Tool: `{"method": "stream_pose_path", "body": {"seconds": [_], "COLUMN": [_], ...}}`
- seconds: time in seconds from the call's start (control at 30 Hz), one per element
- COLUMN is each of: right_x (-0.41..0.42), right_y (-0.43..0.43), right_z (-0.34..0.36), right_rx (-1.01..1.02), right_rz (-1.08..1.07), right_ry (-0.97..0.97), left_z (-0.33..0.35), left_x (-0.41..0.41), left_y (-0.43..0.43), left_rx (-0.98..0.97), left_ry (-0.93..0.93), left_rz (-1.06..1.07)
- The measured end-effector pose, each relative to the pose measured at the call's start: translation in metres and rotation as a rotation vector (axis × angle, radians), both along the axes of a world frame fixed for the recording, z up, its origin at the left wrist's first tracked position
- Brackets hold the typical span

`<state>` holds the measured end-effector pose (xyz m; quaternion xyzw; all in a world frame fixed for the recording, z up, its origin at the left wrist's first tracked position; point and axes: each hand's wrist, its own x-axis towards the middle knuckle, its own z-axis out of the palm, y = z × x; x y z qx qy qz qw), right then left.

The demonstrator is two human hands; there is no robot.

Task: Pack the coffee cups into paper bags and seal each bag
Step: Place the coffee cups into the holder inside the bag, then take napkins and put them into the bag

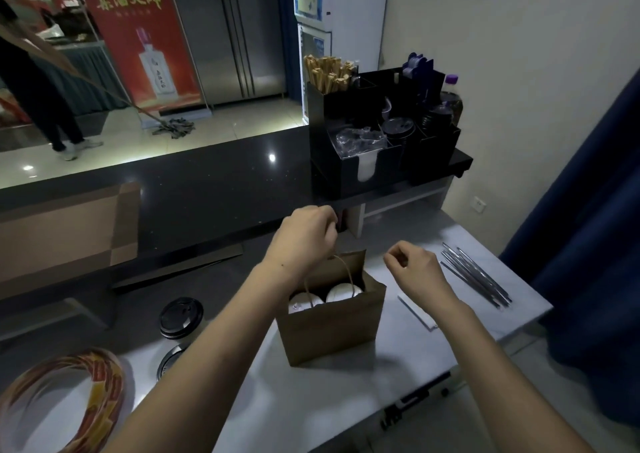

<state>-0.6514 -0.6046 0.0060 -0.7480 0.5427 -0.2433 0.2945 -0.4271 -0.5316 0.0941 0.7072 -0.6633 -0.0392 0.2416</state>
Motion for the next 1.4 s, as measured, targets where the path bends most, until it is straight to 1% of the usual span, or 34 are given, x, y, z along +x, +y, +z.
{"method": "stream_pose_path", "body": {"seconds": [0.1,0.3,0.43,0.57,0.77,1.0,1.1,1.4], "right_x": [-0.017,-0.055,-0.088,-0.117,-0.155,-0.179,-0.187,-0.175], "right_y": [-0.007,-0.039,-0.066,-0.091,-0.124,-0.150,-0.152,-0.150], "right_z": [0.000,-0.013,-0.026,-0.041,-0.069,-0.124,-0.142,-0.169], "right_rx": [-0.009,0.033,0.089,0.117,0.158,0.292,0.300,0.294], "right_rz": [-0.045,-0.095,-0.101,-0.052,0.063,0.146,0.171,0.210], "right_ry": [0.000,-0.016,0.005,0.032,0.082,0.120,0.134,0.145], "left_z": [0.010,-0.006,-0.032,-0.063,-0.117,-0.191,-0.218,-0.257], "left_x": [-0.026,-0.082,-0.127,-0.162,-0.196,-0.213,-0.218,-0.233], "left_y": [-0.011,-0.051,-0.077,-0.103,-0.131,-0.131,-0.127,-0.112], "left_rx": [-0.045,-0.013,0.057,0.137,0.331,0.485,0.545,0.606], "left_ry": [-0.005,-0.026,-0.033,-0.015,0.018,0.146,0.211,0.478], "left_rz": [-0.053,-0.097,-0.086,-0.050,0.053,0.221,0.304,0.577]}}
